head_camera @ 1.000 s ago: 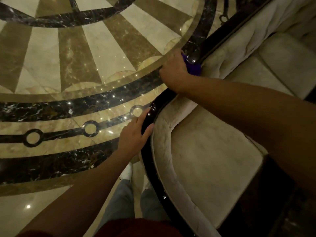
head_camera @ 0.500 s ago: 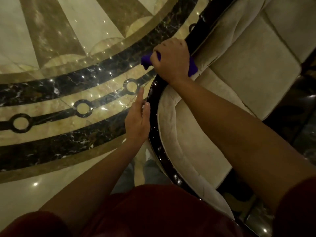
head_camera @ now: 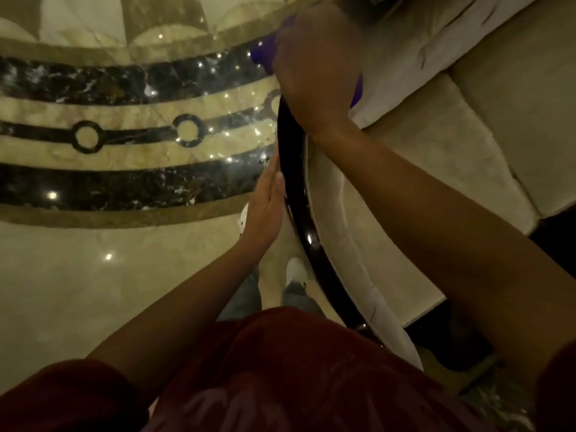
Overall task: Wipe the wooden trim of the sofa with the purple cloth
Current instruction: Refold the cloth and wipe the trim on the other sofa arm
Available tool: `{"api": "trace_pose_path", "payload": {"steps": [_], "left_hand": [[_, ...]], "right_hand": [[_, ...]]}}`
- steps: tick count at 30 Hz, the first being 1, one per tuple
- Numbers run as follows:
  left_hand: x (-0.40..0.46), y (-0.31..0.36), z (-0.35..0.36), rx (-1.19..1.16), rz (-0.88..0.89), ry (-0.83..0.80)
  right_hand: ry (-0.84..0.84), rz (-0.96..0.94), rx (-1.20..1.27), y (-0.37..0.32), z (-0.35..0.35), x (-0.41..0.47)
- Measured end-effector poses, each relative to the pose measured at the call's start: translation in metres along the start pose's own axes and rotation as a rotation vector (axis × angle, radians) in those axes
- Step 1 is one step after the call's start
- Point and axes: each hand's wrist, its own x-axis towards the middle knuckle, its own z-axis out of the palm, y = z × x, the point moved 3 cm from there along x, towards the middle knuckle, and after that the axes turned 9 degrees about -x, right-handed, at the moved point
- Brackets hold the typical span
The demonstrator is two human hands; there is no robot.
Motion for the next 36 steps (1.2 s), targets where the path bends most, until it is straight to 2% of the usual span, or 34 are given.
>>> {"api": "trace_pose_path", "payload": {"steps": [3,6,11,15,19,24,26,28,29,30,33,36], "left_hand": [[-0.04,-0.029,0.008,0.044,-0.085,-0.046],[-0.076,-0.049,0.021,-0.016,-0.153,-0.057],[-0.128,-0.088,0.038,-0.099,-0.312,-0.084],[-0.169,-0.124,0.049,-0.096,-0.442,-0.1],[-0.208,-0.145,0.047,-0.094,-0.593,0.001],[-0.248,-0.12,0.041,0.014,-0.483,-0.022],[-0.262,-0.099,0.04,0.045,-0.409,-0.063],[-0.278,-0.077,0.041,0.058,-0.329,-0.112],[-0.288,-0.067,0.043,0.06,-0.287,-0.137],[-0.297,-0.056,0.045,0.062,-0.245,-0.159],[-0.332,-0.025,0.06,0.04,-0.157,-0.238],[-0.364,-0.01,0.078,-0.037,-0.274,-0.361]], "right_hand": [[0.094,-0.066,0.034,-0.006,-0.008,-0.042],[0.083,-0.1,0.088,0.0,-0.016,-0.084],[-0.094,-0.206,0.14,0.002,-0.039,-0.171],[-0.347,-0.234,0.157,0.028,-0.077,-0.276],[-0.522,-0.187,0.119,0.054,-0.114,-0.335],[-0.672,-0.104,0.06,0.078,-0.164,-0.369],[-0.922,0.007,0.016,0.097,-0.176,-0.364],[-1.288,0.094,-0.044,0.116,-0.199,-0.36],[-1.382,0.148,-0.031,0.126,-0.217,-0.361],[-1.374,0.205,0.018,0.134,-0.238,-0.36],[-1.172,0.355,0.232,0.145,-0.31,-0.366],[-1.052,0.332,0.384,0.127,-0.362,-0.374]]}}
